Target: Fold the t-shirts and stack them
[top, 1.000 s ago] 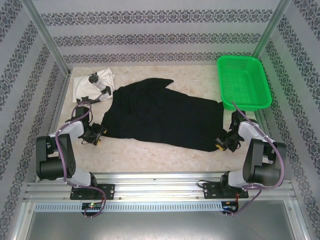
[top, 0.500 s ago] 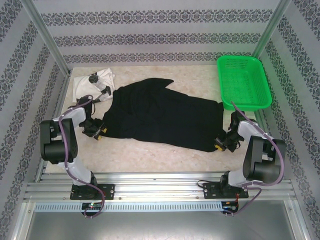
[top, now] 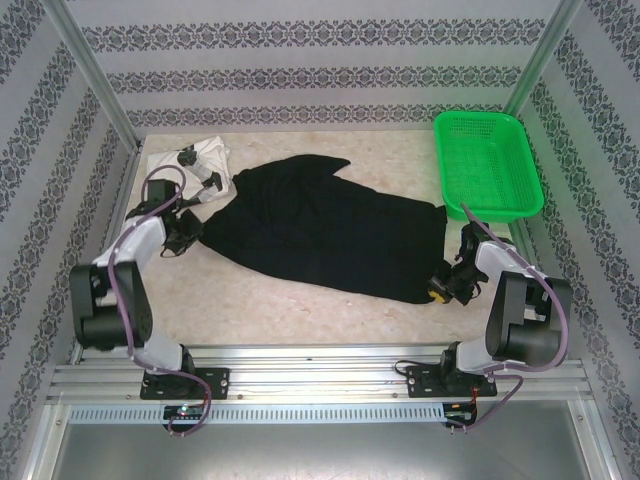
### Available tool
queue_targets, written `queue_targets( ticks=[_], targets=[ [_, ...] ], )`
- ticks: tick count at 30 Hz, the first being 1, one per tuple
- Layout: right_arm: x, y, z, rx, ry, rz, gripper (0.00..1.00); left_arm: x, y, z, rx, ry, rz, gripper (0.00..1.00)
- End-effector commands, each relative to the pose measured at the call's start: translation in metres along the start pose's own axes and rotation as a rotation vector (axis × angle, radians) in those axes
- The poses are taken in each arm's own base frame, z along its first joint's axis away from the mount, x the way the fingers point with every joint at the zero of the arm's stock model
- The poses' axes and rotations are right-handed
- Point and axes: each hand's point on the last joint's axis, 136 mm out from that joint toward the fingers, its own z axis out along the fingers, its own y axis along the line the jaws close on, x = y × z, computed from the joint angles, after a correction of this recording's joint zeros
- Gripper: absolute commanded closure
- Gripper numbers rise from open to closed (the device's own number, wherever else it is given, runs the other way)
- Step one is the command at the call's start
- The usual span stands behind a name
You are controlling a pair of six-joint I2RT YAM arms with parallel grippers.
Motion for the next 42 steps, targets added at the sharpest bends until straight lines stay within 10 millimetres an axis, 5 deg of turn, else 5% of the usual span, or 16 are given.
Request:
queue_targets(
  ticks=[1,7,12,16,19,22,26,29,34,42],
  targets=[
    [0.004,-0.009,-0.010,0.059,-0.007,0.016,1.00,0.018,0.043,-0.009,-0.094,-0.003,0.002,1.00],
    [0.009,-0.013,-0.017,0.076,-0.022,0.040,1.00,0.064,0.093,-0.013,-0.171,0.023,-0.072,1.00],
    [0.009,-0.011,-0.013,0.071,-0.007,0.044,1.00,0.075,0.108,-0.007,-0.201,0.037,-0.104,1.00],
    [0.004,-0.001,-0.014,0.041,-0.006,0.038,0.96,0.058,0.093,-0.006,-0.152,-0.005,-0.129,0.90],
    [0.001,0.003,-0.024,0.046,-0.023,0.023,0.70,0.045,0.088,-0.017,-0.183,-0.010,-0.122,0.65],
    [-0.002,0.011,-0.041,0.020,-0.052,0.000,0.55,0.037,0.079,-0.042,-0.203,-0.023,-0.085,0.52],
    [-0.001,0.034,-0.074,-0.062,-0.109,-0.072,0.35,0.048,0.024,-0.078,-0.134,-0.050,0.117,0.30],
    [0.005,0.060,-0.093,-0.158,-0.121,-0.157,0.21,0.093,-0.002,-0.071,-0.084,0.149,0.185,0.31],
    [0.014,0.094,-0.105,-0.297,-0.179,-0.304,0.04,0.156,-0.009,-0.051,-0.055,0.346,0.193,0.32],
    [0.037,0.131,-0.099,-0.396,-0.166,-0.460,0.02,0.167,-0.040,0.011,0.010,0.357,0.045,0.36]
  ],
)
